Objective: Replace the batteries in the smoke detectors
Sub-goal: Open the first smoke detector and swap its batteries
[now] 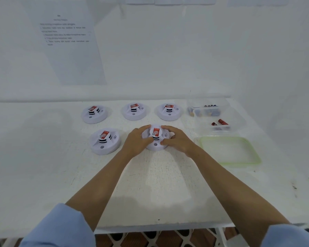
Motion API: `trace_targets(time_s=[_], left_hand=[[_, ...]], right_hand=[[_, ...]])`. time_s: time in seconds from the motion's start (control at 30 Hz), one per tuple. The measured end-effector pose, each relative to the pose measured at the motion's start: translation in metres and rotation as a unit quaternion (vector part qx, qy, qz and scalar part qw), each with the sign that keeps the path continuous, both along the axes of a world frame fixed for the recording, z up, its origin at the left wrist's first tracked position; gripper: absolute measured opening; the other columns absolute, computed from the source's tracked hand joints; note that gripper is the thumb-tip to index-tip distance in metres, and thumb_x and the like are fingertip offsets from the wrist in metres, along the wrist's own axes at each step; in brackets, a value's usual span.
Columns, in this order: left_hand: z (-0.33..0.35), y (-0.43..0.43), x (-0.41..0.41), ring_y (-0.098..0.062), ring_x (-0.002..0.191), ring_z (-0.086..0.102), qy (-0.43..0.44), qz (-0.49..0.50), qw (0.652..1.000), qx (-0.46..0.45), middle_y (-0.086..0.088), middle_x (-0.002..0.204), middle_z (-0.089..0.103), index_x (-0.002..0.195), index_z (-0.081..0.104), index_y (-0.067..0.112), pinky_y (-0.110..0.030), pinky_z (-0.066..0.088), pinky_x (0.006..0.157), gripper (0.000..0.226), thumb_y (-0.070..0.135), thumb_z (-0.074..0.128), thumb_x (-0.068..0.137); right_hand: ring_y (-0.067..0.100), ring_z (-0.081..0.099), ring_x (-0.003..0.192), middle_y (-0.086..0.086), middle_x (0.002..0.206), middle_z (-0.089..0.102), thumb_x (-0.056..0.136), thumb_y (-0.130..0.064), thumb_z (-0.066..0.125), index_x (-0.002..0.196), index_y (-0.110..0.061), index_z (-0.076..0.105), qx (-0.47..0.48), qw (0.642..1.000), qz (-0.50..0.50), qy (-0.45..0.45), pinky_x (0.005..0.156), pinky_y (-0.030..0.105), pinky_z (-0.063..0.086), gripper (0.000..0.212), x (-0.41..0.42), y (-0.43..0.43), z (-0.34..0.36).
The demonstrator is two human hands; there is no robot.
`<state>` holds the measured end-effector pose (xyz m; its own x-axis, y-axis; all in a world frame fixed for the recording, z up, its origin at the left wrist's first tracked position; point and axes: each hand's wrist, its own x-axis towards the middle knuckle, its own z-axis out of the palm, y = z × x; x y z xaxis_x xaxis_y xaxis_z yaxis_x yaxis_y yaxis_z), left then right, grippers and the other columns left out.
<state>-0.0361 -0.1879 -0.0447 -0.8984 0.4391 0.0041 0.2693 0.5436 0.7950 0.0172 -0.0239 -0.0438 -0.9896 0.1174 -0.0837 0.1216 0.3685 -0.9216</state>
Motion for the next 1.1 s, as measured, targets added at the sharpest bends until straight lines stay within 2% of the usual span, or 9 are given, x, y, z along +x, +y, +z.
trace_targets(time_s=[0.1,0.2,0.3,0.43,0.57,0.83,0.9,0.97,1.1], left_hand=[[0.003,-0.001,0.003,-0.020,0.115,0.052,0.002,-0.007,1.000,0.000,-0.004,0.130,0.057,0.132,0.051,0.022,-0.043,0.044,0.100,0.064,0.041,0.054,0.070],[0.004,-0.001,0.006,-0.020,0.115,0.052,0.002,-0.008,1.000,0.013,-0.003,0.127,0.058,0.130,0.053,0.021,-0.039,0.044,0.099,0.054,0.032,0.057,0.077],[0.004,0.000,0.008,-0.015,0.110,0.050,0.008,-0.012,1.000,0.017,0.000,0.126,0.058,0.130,0.053,0.020,-0.032,0.041,0.096,0.057,0.034,0.054,0.074],[0.001,0.000,0.005,-0.015,0.111,0.049,0.012,-0.003,1.000,0.014,-0.003,0.131,0.056,0.132,0.050,0.019,-0.031,0.040,0.096,0.046,0.017,0.058,0.087],[0.000,-0.001,0.004,-0.017,0.114,0.051,0.005,-0.002,1.000,0.014,-0.003,0.130,0.056,0.131,0.051,0.019,-0.034,0.041,0.097,0.046,0.015,0.058,0.086],[0.001,0.000,0.000,-0.019,0.119,0.050,-0.028,-0.009,0.999,0.031,-0.001,0.131,0.055,0.130,0.052,0.023,-0.041,0.042,0.104,0.053,0.029,0.060,0.077],[0.004,0.001,-0.003,-0.017,0.120,0.044,-0.032,0.012,0.998,0.053,0.001,0.129,0.049,0.132,0.050,0.022,-0.039,0.036,0.107,0.050,0.024,0.061,0.083],[0.007,0.004,-0.010,-0.015,0.113,0.041,-0.032,0.029,0.996,0.079,0.002,0.121,0.045,0.131,0.050,0.021,-0.031,0.034,0.101,0.044,0.012,0.057,0.088],[0.020,0.015,-0.026,-0.015,0.108,0.046,-0.022,0.023,0.992,0.119,0.000,0.120,0.050,0.125,0.055,0.022,-0.024,0.034,0.092,0.039,0.009,0.057,0.087]], right_hand=[[0.024,0.045,0.124,0.007,0.138,0.045,0.079,-0.009,0.068,0.135,-0.014,0.044,-0.001,1.000,-0.001,-0.008,0.105,0.042,0.041,0.061,0.001,0.000,0.001],[0.024,0.044,0.125,0.006,0.139,0.044,0.080,-0.009,0.067,0.136,-0.013,0.041,0.003,1.000,0.006,-0.012,0.106,0.041,0.040,0.062,0.003,0.001,0.001],[0.025,0.043,0.127,0.007,0.141,0.042,0.081,-0.009,0.066,0.138,-0.013,0.039,0.007,1.000,0.012,-0.013,0.107,0.043,0.038,0.063,0.003,0.001,0.001],[0.025,0.043,0.127,0.007,0.141,0.042,0.082,-0.011,0.066,0.139,-0.012,0.038,0.013,1.000,0.014,-0.015,0.108,0.042,0.037,0.063,0.003,0.001,0.001],[0.024,0.044,0.125,0.007,0.141,0.043,0.081,-0.010,0.066,0.138,-0.012,0.039,0.009,1.000,0.016,-0.013,0.107,0.040,0.039,0.063,0.004,0.001,0.002],[0.024,0.043,0.126,0.008,0.142,0.041,0.083,-0.008,0.065,0.139,-0.012,0.037,-0.007,0.999,0.031,-0.024,0.105,0.037,0.040,0.063,0.006,0.001,0.007],[0.023,0.042,0.126,0.005,0.143,0.039,0.083,-0.011,0.065,0.140,-0.015,0.035,-0.003,0.999,0.040,-0.037,0.101,0.034,0.041,0.064,0.006,0.003,0.011],[0.020,0.044,0.120,-0.001,0.134,0.039,0.084,-0.014,0.064,0.141,-0.018,0.033,0.000,0.999,0.032,-0.043,0.095,0.031,0.042,0.065,0.004,0.007,0.017],[0.013,0.046,0.103,-0.007,0.116,0.046,0.084,-0.013,0.064,0.134,-0.020,0.044,0.001,1.000,-0.026,0.013,0.076,0.020,0.041,0.055,-0.010,0.020,0.038]])
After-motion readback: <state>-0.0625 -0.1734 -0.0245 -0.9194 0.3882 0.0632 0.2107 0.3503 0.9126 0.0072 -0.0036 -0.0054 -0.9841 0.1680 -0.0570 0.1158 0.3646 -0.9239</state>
